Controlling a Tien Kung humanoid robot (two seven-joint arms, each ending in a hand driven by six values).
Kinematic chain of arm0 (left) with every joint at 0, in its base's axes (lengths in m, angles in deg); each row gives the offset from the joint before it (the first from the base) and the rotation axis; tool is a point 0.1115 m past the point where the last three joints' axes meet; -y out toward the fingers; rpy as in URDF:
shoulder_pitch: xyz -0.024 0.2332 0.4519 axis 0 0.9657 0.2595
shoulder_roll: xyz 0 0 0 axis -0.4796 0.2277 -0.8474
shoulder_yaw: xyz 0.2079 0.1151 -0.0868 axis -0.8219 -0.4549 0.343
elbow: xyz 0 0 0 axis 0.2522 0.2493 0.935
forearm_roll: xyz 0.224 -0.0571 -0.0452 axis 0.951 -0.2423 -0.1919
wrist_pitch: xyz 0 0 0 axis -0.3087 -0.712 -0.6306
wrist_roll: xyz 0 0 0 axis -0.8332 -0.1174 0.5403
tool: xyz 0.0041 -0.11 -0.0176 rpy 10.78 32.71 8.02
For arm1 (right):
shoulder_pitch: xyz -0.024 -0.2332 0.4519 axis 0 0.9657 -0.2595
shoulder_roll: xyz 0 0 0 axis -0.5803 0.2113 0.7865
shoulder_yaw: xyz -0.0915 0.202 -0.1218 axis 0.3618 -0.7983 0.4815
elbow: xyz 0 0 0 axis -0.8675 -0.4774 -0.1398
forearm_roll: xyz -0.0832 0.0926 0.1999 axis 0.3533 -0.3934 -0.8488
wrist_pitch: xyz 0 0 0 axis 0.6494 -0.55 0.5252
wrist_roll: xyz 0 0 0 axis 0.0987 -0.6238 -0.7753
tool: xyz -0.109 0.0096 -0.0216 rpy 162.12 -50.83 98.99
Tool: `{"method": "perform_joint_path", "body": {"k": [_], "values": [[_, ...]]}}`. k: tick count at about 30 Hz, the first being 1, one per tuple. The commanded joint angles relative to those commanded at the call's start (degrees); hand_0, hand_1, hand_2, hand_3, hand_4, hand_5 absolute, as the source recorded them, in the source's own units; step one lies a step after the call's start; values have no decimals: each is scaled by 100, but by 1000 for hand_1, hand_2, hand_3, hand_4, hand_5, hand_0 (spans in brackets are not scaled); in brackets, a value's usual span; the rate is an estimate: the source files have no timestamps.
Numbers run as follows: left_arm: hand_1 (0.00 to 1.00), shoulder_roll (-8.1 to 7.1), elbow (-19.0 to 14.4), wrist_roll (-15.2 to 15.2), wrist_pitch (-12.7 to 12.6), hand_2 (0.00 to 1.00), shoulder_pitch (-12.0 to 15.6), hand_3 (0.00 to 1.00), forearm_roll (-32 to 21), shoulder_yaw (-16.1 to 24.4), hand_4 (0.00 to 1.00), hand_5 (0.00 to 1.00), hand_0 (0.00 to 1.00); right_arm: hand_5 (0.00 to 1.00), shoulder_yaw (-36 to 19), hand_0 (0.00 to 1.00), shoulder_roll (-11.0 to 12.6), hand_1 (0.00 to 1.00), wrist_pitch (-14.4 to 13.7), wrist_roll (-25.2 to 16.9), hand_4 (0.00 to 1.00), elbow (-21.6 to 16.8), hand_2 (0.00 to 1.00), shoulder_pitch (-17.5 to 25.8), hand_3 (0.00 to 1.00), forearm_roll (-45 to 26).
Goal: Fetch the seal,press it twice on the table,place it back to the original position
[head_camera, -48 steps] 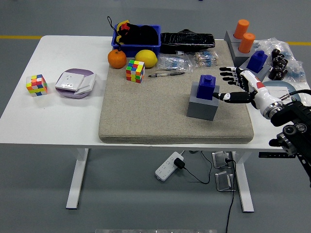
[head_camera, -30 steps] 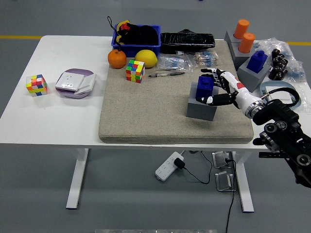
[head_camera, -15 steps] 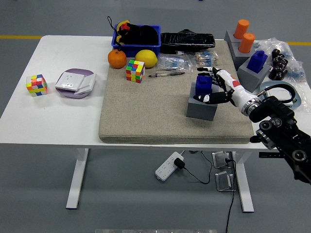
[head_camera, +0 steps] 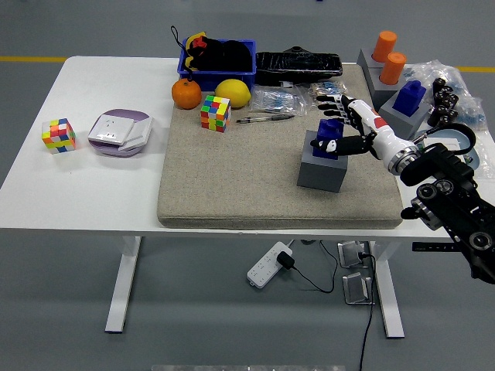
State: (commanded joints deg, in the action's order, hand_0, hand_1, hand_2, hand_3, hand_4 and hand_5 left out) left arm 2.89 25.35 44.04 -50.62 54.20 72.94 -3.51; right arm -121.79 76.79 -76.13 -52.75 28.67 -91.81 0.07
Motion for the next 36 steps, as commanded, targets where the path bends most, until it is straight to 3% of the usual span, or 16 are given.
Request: {"method": "perform_joint_path", "body": {"k": [22, 33, 34, 36], "values": [[796, -2, 2, 2, 7, 762, 0, 815, 3, -45, 745, 305, 824, 2, 224, 811, -45, 769, -69, -145, 841, 394, 772, -83, 803, -118], [796, -16, -7, 4, 7, 762, -14, 815, 9, -70, 745, 305, 824, 2, 288, 806, -62, 763, -241, -261, 824, 480, 757, -86, 779, -119], [796, -18, -8, 4, 6, 763, -14, 815, 9, -72, 745, 305, 824, 2, 295, 754, -61, 720, -254, -263, 745, 484, 710, -86, 735, -110], [796, -21, -7, 3, 5, 763, -14, 815, 9, -76, 745, 305, 824, 2, 314, 754, -57, 720, -288, -266, 745, 495, 710, -89, 735, -91]]}}
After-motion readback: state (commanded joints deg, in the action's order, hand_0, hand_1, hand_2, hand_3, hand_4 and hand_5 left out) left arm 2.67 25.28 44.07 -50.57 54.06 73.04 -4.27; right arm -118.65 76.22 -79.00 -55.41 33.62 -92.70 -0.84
